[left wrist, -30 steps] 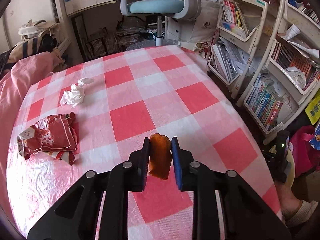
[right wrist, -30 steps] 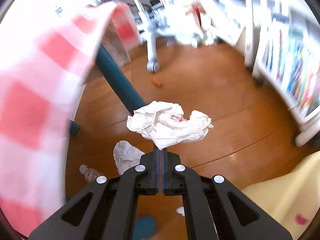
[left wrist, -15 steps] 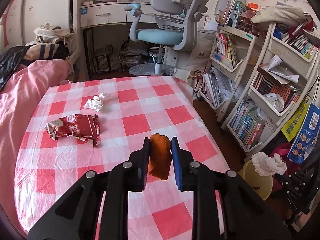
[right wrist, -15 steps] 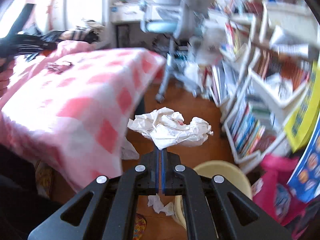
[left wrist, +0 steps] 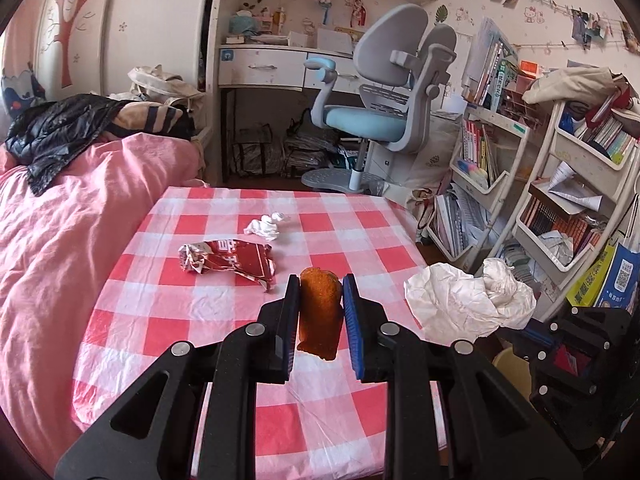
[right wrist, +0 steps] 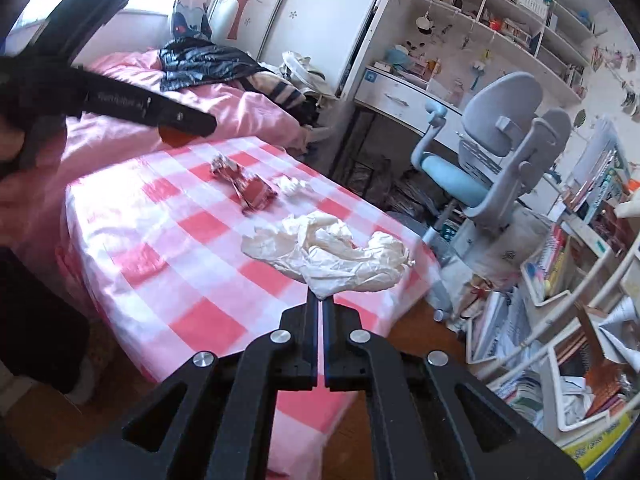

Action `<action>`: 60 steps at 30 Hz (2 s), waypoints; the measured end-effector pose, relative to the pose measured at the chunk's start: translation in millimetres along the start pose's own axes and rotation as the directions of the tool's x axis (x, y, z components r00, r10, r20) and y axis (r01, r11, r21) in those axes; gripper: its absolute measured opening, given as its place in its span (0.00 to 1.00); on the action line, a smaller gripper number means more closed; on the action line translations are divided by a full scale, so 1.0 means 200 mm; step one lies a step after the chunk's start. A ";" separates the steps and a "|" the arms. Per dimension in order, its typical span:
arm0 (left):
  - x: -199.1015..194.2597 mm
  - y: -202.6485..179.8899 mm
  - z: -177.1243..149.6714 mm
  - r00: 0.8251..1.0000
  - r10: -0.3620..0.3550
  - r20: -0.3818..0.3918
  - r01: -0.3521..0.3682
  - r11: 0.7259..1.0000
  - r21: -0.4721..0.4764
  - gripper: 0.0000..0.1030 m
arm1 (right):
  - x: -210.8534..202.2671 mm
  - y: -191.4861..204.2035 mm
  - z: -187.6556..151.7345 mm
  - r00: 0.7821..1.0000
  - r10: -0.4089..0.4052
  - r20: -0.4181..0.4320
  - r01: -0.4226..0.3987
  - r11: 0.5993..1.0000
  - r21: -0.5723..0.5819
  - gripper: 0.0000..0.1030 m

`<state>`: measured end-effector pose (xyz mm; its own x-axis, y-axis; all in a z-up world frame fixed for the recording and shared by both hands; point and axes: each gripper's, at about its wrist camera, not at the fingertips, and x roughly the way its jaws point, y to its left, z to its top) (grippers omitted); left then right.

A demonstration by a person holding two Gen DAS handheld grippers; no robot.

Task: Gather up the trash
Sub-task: 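Hold the tissue and orange scrap above the table with both tools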

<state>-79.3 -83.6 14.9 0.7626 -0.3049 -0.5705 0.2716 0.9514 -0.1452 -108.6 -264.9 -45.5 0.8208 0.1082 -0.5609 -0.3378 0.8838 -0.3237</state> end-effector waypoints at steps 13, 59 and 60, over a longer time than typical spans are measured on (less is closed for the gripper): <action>-0.08 0.28 0.05 0.998 0.058 0.021 -0.057 0.996 -0.062 0.20 | 0.13 0.33 0.09 1.000 0.007 -0.017 -0.009 0.996 -0.085 0.02; 0.04 0.32 0.03 0.996 -0.076 -0.037 0.070 0.985 -0.157 0.20 | 0.07 0.27 0.12 0.999 -0.054 0.005 0.054 0.997 -0.046 0.02; 0.05 0.33 0.02 0.996 -0.081 -0.039 0.073 0.983 -0.167 0.20 | 0.07 0.26 0.12 0.999 -0.054 0.011 0.054 0.998 -0.038 0.02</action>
<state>-51.2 -24.3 3.5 0.7145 -0.3788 -0.5882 0.2248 0.9204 -0.3198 -104.3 -206.0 -51.5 0.8426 0.0656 -0.5346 -0.3102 0.8706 -0.3819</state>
